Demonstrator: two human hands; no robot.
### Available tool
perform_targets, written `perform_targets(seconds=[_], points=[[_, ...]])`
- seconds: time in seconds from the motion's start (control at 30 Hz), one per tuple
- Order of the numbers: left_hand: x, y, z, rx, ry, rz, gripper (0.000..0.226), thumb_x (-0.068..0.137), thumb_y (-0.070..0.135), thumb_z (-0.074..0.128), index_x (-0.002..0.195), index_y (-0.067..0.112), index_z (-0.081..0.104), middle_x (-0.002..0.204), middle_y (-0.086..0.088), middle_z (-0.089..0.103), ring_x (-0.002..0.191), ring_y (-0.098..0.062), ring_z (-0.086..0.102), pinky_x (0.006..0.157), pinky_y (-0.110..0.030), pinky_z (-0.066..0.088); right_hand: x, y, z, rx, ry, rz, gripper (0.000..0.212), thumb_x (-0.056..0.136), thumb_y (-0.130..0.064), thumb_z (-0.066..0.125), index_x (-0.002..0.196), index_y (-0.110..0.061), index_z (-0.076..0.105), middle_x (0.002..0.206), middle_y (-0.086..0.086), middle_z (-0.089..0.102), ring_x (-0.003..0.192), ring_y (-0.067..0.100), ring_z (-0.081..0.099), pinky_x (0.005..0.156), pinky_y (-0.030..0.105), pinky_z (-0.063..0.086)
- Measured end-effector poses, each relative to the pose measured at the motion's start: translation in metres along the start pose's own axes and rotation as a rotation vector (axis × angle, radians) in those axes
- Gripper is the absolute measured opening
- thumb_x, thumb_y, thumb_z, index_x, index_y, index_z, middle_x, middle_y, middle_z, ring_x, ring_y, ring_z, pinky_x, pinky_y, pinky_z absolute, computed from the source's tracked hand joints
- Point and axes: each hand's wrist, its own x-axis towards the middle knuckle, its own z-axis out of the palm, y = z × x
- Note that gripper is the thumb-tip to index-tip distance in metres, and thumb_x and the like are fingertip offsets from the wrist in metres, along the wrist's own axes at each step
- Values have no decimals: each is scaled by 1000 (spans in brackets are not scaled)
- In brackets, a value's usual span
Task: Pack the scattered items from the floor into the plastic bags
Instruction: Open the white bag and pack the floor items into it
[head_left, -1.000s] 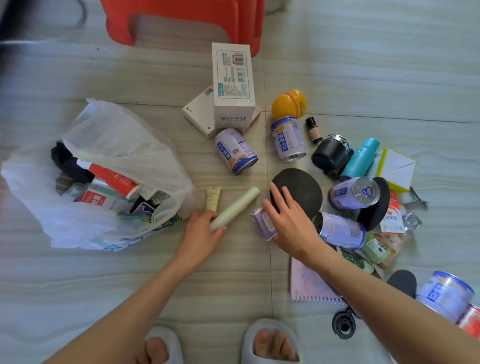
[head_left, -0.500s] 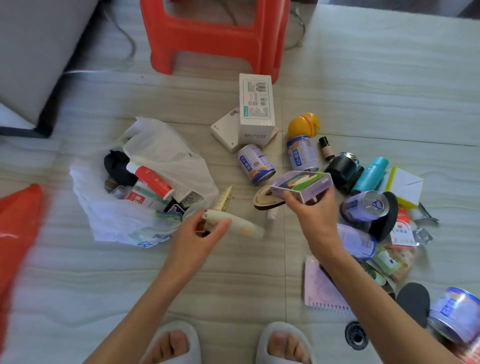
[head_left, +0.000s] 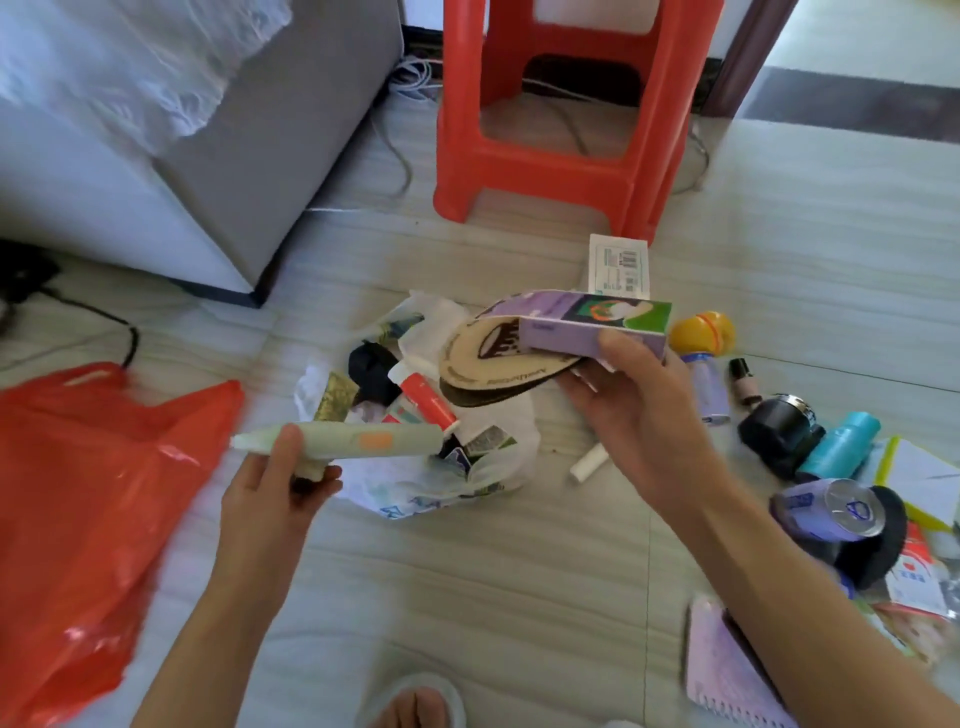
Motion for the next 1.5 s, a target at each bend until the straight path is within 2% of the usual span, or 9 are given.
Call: perform_targets(seconds=[0.27, 0.47, 0.6, 0.7, 0.87, 1.0, 1.17, 1.3, 1.5], points=[[43, 3, 8, -13, 136, 91, 15, 95, 29, 49, 105, 19, 54, 88, 0, 61, 78, -11, 59, 61, -19, 51, 66, 54, 70, -328, -53, 81, 36, 81, -3, 65, 111, -5, 46, 101, 7, 61, 90, 18, 65, 87, 38, 55], [55, -9, 20, 285, 122, 198, 7, 91, 30, 55, 90, 32, 48, 85, 0, 60, 74, -15, 58, 65, -26, 48, 78, 80, 59, -1135, -204, -198, 67, 73, -20, 77, 126, -13, 36, 107, -7, 52, 94, 7, 56, 79, 21, 54], [56, -19, 28, 595, -3, 362, 13, 89, 31, 57, 99, 26, 50, 83, 14, 56, 76, -1, 54, 62, -5, 41, 71, 71, 24, -1256, -163, -265, 75, 68, -18, 80, 128, -15, 35, 109, -6, 53, 95, 10, 57, 81, 20, 53], [58, -27, 42, 699, -105, 391, 16, 90, 37, 53, 102, 26, 50, 86, 7, 59, 79, -8, 54, 62, -10, 40, 70, 58, 7, -1387, -159, -341, 84, 67, -14, 79, 136, -11, 30, 122, 1, 52, 107, 15, 53, 89, 25, 47], [74, -43, 48, 842, -79, 191, 38, 91, 50, 43, 106, 17, 54, 90, -4, 61, 95, -26, 57, 82, -35, 44, 70, 68, 11, -1679, -547, -258, 75, 76, -15, 73, 137, -14, 29, 143, 6, 37, 119, 19, 47, 97, 31, 45], [83, -40, 28, 1458, -67, 94, 57, 94, 55, 22, 112, 13, 56, 104, -12, 62, 109, -30, 49, 92, -43, 29, 85, 100, 13, -2035, -739, -239, 78, 81, -13, 64, 144, -22, 18, 157, 3, 9, 140, 31, 23, 103, 46, 39], [82, -36, -15, 1840, -217, 476, 33, 93, 40, 45, 120, 26, 57, 107, 2, 66, 116, -24, 42, 87, -38, 20, 95, 107, 13, -2156, -715, -57, 76, 87, -11, 55, 147, -27, 12, 158, 3, 6, 141, 33, 19, 104, 48, 38], [86, -45, -37, 1738, -193, 732, 21, 64, 11, 82, 77, 24, 72, 72, 4, 70, 91, -25, 51, 77, -39, 21, 89, 117, 9, -2121, -687, -18, 74, 90, -18, 54, 148, -29, 9, 158, 2, 5, 142, 32, 16, 105, 48, 38], [69, -35, -23, 1369, -231, 1108, 16, 76, 3, 60, 83, 18, 61, 80, 2, 62, 94, -21, 47, 82, -33, 28, 71, 129, 9, -2014, -526, -149, 54, 91, -15, 52, 141, -15, 33, 154, 6, 21, 134, 29, 32, 101, 41, 41]])
